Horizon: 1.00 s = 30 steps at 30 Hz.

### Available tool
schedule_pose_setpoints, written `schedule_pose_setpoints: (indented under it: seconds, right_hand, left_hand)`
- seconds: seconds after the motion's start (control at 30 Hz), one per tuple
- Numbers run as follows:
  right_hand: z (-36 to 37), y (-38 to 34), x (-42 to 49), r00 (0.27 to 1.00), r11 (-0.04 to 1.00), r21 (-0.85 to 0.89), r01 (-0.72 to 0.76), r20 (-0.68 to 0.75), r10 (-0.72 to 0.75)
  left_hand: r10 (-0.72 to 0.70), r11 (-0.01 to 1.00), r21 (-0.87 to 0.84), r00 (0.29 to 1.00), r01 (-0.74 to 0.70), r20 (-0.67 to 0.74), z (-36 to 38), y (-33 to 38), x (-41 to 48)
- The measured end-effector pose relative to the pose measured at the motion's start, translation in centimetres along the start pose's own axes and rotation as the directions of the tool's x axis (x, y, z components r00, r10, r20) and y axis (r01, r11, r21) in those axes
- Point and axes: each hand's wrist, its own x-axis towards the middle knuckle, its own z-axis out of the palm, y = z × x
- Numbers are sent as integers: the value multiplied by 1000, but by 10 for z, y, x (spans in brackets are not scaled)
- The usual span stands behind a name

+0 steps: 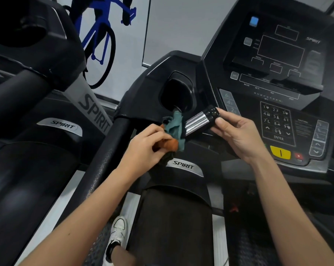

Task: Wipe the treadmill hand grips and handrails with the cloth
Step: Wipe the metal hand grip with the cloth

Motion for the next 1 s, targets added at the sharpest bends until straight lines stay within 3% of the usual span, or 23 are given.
schedule_pose_setpoints:
  seconds: [0.17,0.27,0.37,0.5,0.6,0.7,0.83,1.0]
  right_hand:
    - [13,5,-13,994,994,108,16,-110,-4]
    - [10,4,-20,996,993,119,7,-84,3]
    - [7,3,-20,996,998,-52,-34,-82,30]
    - [9,2,-18,984,942,-336,13,-162,-71]
    - [7,-5,-17,954,882,-460,99,-207,-215]
    - [2,-16,-15,903,807,-557,197,-217,-371]
    - [8,-29,-1,829,761,-550,345,-202,-521]
    - [33,-33,14,912,853,-432,291,-143,-384]
  left_hand:
    - [-138,990,-4,983,139,-118,17,35,3]
    - [-145,974,-175,989,143,-1,28,54,4]
    - [-74,972,-219,995,86,62,32,60,6]
    - [-25,964,-263,998,40,60,21,55,6]
    - [-34,979,-204,996,16,-87,13,48,7]
    - [-138,977,-186,972,103,-189,4,35,8]
    - [-205,972,-138,972,189,-114,5,25,6]
    - [-245,963,-120,969,241,-26,15,25,4]
